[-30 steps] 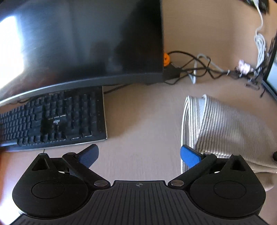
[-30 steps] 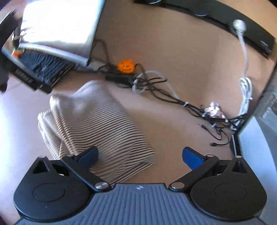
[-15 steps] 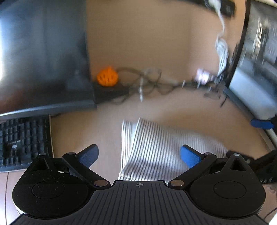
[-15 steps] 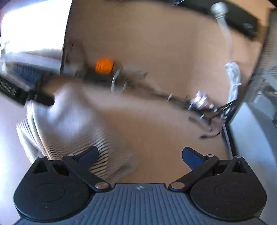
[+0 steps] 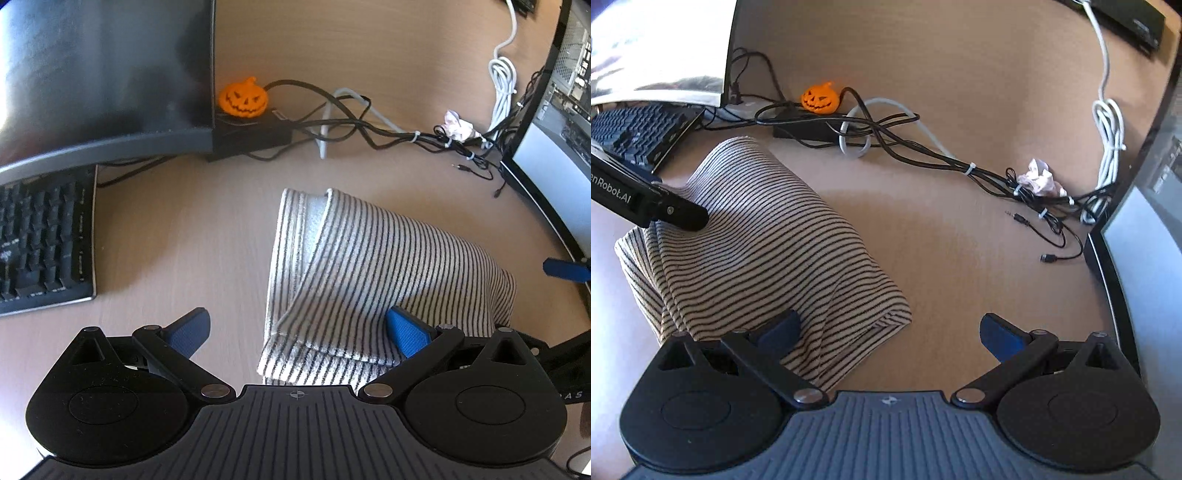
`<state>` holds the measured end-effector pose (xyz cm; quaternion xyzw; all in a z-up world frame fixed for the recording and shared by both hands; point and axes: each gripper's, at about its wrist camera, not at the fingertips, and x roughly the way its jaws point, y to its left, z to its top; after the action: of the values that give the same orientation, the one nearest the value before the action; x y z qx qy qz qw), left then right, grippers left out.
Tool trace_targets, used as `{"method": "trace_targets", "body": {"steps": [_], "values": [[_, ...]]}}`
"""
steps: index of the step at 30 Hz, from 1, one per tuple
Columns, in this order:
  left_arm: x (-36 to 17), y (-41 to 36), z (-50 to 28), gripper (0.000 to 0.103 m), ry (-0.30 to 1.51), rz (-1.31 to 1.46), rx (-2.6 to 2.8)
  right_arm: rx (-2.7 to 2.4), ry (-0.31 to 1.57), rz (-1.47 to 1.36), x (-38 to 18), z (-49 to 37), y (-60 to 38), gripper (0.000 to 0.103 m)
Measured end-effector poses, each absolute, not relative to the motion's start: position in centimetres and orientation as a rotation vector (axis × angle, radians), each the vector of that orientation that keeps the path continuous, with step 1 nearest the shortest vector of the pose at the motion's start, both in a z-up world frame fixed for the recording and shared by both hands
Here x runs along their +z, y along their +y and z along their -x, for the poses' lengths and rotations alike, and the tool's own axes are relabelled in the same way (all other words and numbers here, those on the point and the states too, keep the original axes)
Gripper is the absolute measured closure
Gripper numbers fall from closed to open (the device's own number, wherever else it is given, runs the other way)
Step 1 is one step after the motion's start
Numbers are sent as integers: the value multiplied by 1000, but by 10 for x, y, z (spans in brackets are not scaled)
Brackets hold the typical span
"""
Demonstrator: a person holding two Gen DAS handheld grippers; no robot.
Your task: Fold clothes
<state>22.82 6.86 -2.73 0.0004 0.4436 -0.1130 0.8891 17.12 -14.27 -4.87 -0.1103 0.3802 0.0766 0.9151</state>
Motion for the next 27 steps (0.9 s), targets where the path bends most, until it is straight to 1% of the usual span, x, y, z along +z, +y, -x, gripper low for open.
{"method": "trace_targets", "body": {"steps": [4,9,11,14,15,20,22,25,27], "values": [[-28,70,-228,0,926,5,-240,171,805,200,-44,-174,-148,0],[-28,72,-230,0,929,12,-240,129,685,166,-20,-160,-161,0],[-30,72,-231,0,932,19,-242,98,683,184,-25,-159,-162,0],[-31,72,-233,0,934,23,-247,105,815,224,-52,-167,-155,0],[-31,72,-233,0,934,23,-249,100,828,208,-60,-166,-154,0],[-31,76,-236,0,944,35,-265,110,823,184,-57,-163,-158,0],[-27,76,-237,0,945,36,-260,131,804,175,-45,-162,-167,0],[-14,76,-230,0,896,-18,-228,62,732,141,-24,-154,-190,0],[-10,79,-226,0,880,-38,-212,31,695,171,-17,-144,-194,0]]}}
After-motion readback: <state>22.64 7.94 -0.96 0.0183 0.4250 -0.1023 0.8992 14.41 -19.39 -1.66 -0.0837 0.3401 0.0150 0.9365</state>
